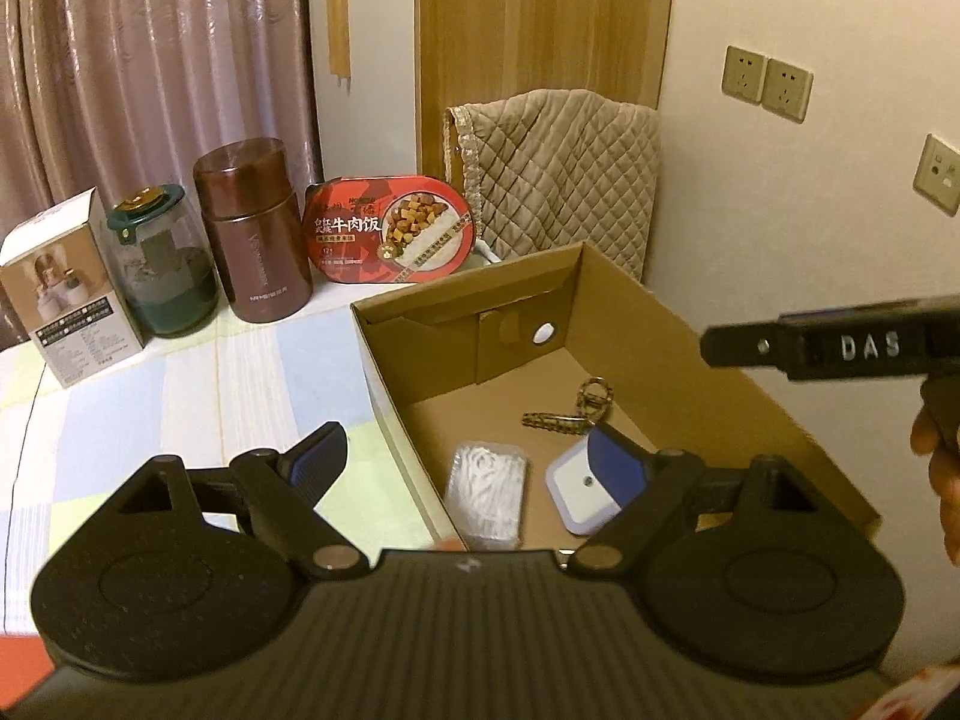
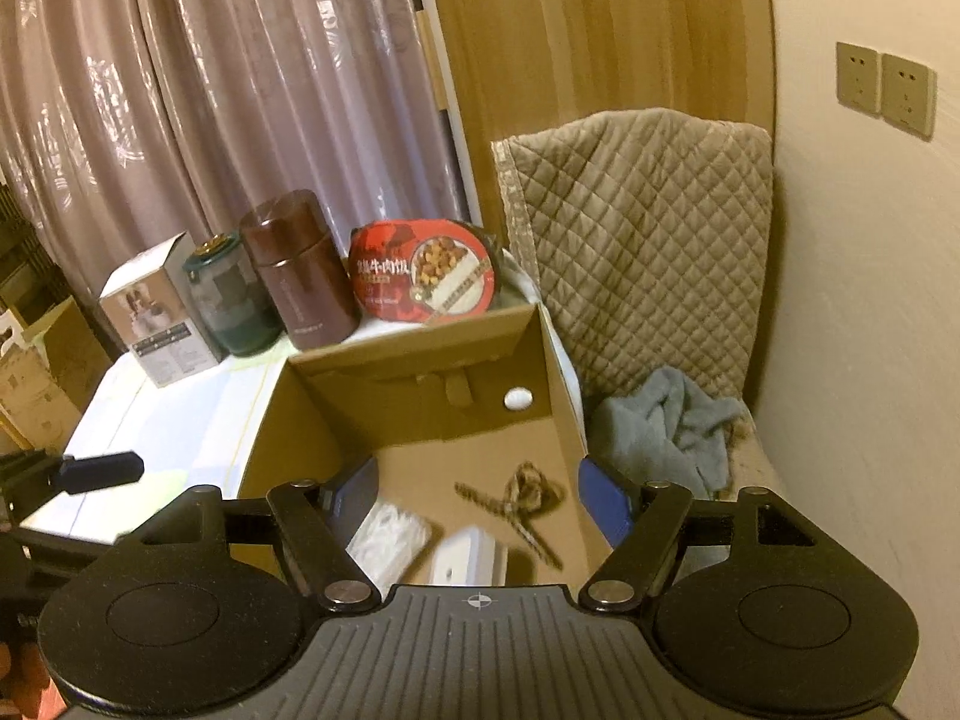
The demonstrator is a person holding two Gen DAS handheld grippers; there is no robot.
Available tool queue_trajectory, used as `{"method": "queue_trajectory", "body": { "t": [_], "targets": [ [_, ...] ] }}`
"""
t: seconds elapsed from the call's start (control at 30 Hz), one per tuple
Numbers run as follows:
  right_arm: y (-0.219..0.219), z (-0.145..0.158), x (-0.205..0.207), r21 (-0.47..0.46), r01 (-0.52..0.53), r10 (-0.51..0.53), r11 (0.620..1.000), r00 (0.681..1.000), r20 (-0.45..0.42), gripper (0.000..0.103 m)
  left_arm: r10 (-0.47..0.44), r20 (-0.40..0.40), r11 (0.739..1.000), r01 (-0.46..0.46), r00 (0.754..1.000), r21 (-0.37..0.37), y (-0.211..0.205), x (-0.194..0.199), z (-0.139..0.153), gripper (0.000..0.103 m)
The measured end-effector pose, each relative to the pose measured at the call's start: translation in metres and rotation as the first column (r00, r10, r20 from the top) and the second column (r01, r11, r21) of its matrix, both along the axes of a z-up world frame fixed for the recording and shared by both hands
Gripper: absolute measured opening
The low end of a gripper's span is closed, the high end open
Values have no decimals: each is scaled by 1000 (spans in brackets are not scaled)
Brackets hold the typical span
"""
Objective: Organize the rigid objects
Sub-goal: 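Open the right tool to drop the keychain into the box, then withdraw both tools from the box back over the table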
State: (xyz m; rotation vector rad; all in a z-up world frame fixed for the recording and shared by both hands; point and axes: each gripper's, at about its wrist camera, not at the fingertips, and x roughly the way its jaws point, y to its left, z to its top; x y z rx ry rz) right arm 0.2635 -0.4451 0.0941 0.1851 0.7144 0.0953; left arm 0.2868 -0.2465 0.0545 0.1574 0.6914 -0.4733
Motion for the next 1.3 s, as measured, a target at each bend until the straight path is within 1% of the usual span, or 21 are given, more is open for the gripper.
{"method": "queue_trajectory", "body": {
  "t": [0.33, 0.6, 0.9, 1.1, 1.3],
  "targets": [
    [4, 19, -58, -25, -3, 3, 1000, 1000, 15, 71, 37, 4, 999, -37, 999, -38, 12, -49, 17, 85],
    [7, 35, -97, 0, 4, -4, 1000, 1000, 28, 71, 57, 16, 997, -56, 998, -61, 23, -90, 32, 85],
    [33, 49, -143, 8, -14, 13, 1000, 998, 64, 71, 111, 22, 989, -109, 994, -96, 55, -142, 41, 85],
    [58, 46, -177, 30, -15, 13, 999, 997, 72, 71, 166, 6, 980, -164, 986, -111, 90, -176, 38, 85],
    [85, 29, -200, 50, -14, 13, 999, 1000, 26, 71, 214, 3, 972, -213, 977, -103, 126, -207, 34, 85]
  ]
}}
